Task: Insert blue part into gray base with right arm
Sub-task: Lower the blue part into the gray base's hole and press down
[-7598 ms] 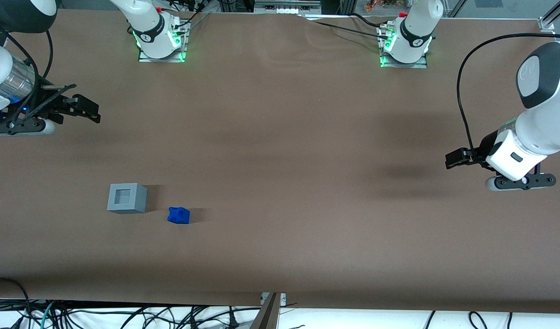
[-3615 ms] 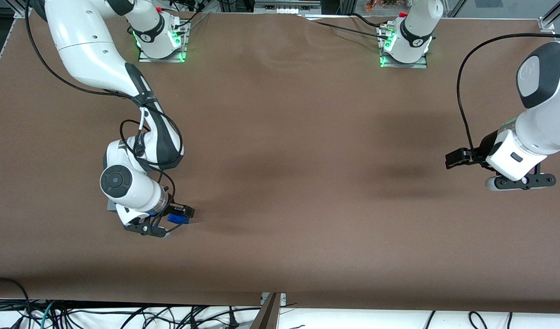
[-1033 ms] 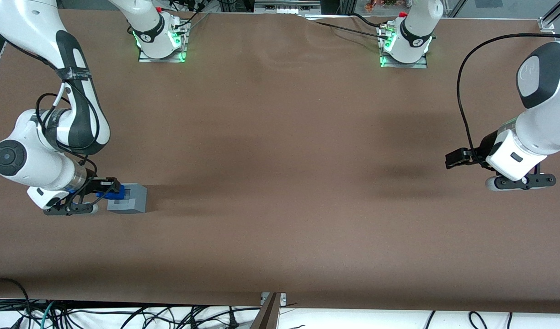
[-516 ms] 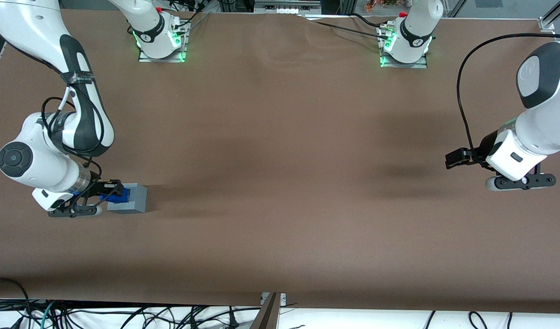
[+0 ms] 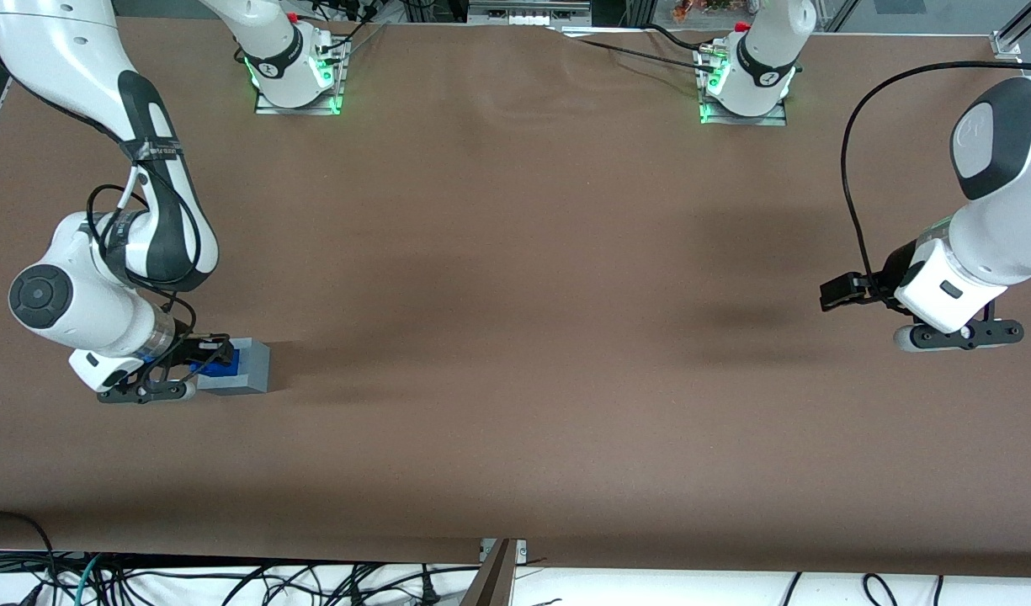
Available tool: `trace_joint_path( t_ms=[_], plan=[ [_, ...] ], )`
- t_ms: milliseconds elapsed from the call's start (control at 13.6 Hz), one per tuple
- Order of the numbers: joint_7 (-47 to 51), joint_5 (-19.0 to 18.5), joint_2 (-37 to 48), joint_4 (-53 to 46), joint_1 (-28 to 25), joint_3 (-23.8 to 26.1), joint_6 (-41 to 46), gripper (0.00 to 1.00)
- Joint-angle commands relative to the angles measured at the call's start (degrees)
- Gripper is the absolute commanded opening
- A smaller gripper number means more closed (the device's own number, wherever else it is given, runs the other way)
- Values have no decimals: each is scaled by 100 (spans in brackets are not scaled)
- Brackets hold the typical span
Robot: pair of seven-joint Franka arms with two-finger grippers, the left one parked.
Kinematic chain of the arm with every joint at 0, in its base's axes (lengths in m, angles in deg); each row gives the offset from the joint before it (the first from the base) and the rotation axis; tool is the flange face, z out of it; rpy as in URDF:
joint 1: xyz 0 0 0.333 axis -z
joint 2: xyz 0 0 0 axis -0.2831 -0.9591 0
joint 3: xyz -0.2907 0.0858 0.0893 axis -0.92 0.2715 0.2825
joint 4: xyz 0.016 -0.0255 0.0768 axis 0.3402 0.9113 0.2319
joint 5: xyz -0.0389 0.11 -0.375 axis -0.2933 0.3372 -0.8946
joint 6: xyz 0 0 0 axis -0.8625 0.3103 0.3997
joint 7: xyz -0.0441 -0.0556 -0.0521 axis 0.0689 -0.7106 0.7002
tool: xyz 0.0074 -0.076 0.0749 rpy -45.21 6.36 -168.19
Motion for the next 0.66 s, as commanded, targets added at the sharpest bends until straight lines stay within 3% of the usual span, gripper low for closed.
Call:
trace_joint_path(
  t_ms=[0, 74, 148, 590],
  plan=[
    [-11, 89, 17, 99, 22, 16, -171, 49],
    [-11, 141, 17, 81, 14, 16, -171, 77],
    [-11, 255, 25, 64, 14, 16, -145, 97],
    [173, 309, 428, -130, -65, 25, 363, 99]
  ],
)
